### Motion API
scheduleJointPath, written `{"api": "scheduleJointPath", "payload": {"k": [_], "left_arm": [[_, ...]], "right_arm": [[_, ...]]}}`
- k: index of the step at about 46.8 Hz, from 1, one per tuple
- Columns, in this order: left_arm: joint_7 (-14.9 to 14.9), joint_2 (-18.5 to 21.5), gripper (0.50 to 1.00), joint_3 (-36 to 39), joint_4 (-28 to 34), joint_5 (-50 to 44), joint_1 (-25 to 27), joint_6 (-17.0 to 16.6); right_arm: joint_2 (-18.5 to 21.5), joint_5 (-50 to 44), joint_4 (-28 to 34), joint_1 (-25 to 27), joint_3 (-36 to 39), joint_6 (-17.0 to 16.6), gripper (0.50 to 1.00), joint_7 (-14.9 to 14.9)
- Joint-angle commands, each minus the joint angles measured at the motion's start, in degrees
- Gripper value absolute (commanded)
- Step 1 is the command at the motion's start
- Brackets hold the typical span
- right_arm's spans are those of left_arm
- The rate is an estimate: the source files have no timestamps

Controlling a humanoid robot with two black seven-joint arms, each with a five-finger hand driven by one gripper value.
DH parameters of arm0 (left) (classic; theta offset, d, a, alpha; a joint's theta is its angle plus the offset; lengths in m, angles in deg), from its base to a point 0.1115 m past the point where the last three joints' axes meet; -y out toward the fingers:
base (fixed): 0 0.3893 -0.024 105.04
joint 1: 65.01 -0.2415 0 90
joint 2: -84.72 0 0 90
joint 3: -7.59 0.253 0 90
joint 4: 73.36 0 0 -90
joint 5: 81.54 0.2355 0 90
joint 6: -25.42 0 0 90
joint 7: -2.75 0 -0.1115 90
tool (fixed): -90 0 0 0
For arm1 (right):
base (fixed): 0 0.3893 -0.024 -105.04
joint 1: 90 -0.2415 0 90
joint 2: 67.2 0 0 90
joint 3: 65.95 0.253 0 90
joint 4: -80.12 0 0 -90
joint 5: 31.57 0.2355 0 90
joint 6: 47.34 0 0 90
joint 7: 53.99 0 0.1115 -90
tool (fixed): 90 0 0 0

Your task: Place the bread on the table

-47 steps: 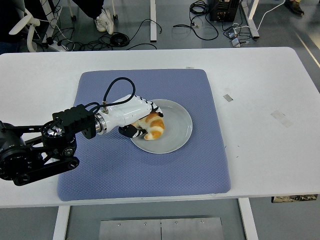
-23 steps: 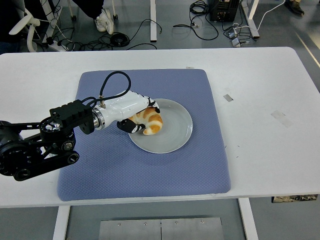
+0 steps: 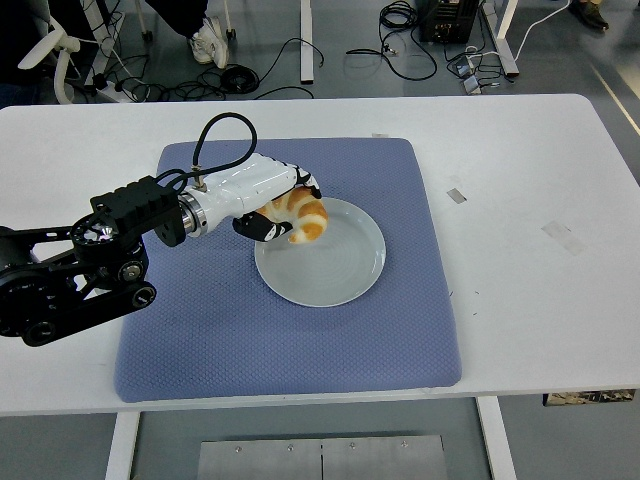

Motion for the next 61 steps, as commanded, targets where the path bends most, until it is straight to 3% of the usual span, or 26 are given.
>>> {"api": "scheduleJointPath", "payload": {"k": [1, 8, 30, 38, 49, 61], "left_arm": [[0.00, 1.60, 0.611, 0.06, -0.02, 0.30, 0.09, 0.00], [0.08, 4.23, 0.611, -0.29, -0.02, 1.53, 0.18, -0.44], [0.17, 9.86, 0.614, 0.50, -0.37, 2.94, -2.37, -7.20], [1.75, 11.18, 0.614, 0.59, -1.60, 3.90, -4.65, -10.19], [4.04, 11.97, 0.614, 0.59, -4.24, 5.04, -7.38, -14.59], [4.65, 11.36, 0.622, 0.50, -5.91, 5.13, -8.78, -15.64]], "right_arm": [[0.00, 0.08, 0.00, -0.01, 0.00, 0.01, 1.000, 0.01], [0.00, 0.00, 0.00, -0.01, 0.00, 0.01, 1.000, 0.01], [0.00, 0.00, 0.00, -0.01, 0.00, 0.01, 1.000, 0.01], [0.00, 0.00, 0.00, -0.01, 0.00, 0.01, 1.000, 0.01], [0.00, 0.00, 0.00, -0.01, 0.00, 0.01, 1.000, 0.01], [0.00, 0.00, 0.00, -0.01, 0.00, 0.01, 1.000, 0.01]]}}
